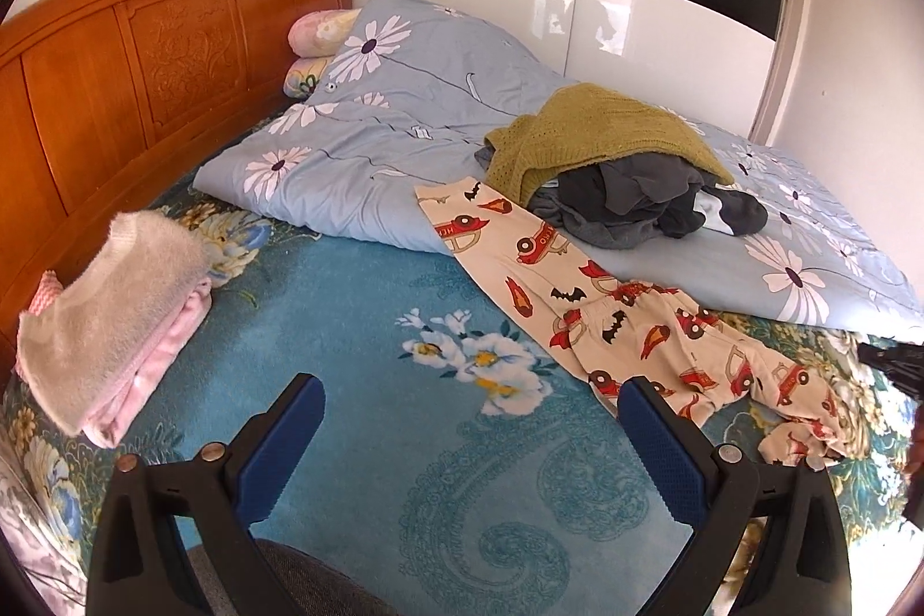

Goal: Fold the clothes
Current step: 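Lay the pajama pants on the rug with the right gripper and release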

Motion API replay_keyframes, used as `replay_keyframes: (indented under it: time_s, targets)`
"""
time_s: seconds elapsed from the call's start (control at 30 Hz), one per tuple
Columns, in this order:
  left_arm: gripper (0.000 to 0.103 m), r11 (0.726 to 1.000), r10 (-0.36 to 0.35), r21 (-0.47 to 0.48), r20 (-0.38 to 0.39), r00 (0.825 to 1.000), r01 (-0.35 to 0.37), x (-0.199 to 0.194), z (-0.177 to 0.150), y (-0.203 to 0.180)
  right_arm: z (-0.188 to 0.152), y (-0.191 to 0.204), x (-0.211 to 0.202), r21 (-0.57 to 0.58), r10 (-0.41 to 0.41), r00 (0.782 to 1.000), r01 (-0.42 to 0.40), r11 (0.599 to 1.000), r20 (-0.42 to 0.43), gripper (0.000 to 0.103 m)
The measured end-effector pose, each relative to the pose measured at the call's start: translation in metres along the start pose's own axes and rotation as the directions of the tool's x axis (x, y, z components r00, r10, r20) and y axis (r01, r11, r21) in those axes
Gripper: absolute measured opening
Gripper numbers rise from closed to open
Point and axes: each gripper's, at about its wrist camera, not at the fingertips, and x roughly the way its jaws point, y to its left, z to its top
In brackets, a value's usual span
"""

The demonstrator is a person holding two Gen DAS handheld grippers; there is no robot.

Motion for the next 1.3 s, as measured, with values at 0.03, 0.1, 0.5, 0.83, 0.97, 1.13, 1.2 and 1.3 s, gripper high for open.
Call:
replay_keyframes:
  time_s: [0.03,0.1,0.5,0.83,0.97,1.13,1.2,1.3]
  targets:
    - [0.103,1.0,0.001,-0.018,-0.007,1.0,-0.001,0.0,-0.002,0.004,-0.002,0.019,0.023,-0.043,0.005,0.999,-0.007,0.999,-0.043,0.007]
    - [0.103,0.999,0.015,-0.051,-0.015,1.0,-0.016,-0.002,-0.004,0.012,-0.011,0.061,0.067,-0.132,0.015,0.994,-0.029,0.991,-0.112,0.022]
    - [0.103,0.986,0.075,-0.15,-0.03,0.997,-0.078,-0.006,-0.013,0.059,-0.082,0.239,0.266,-0.41,-0.096,0.951,-0.035,0.911,-0.294,0.051]
    - [0.103,0.985,0.055,-0.163,-0.054,0.997,-0.064,0.011,-0.008,0.068,-0.076,0.254,0.307,-0.518,-0.303,0.927,0.152,0.842,-0.222,0.041]
    - [0.103,0.984,0.037,-0.172,-0.066,0.997,-0.048,0.019,-0.009,0.068,-0.059,0.223,0.276,-0.369,-0.182,0.951,0.08,0.926,-0.251,0.004]
    - [0.103,0.981,-0.006,-0.193,-0.088,0.996,-0.011,0.032,-0.01,0.06,-0.038,0.17,0.192,-0.192,0.058,0.981,-0.095,0.977,-0.185,0.003]
    - [0.103,0.98,-0.034,-0.196,-0.077,0.996,0.018,0.035,-0.009,0.051,-0.033,0.15,0.152,-0.158,0.127,0.982,-0.149,0.976,-0.142,0.003]
    - [0.103,0.987,-0.07,-0.149,-0.063,0.996,0.06,0.039,-0.005,0.026,-0.033,0.132,0.104,-0.148,0.192,0.977,-0.204,0.968,-0.092,0.003]
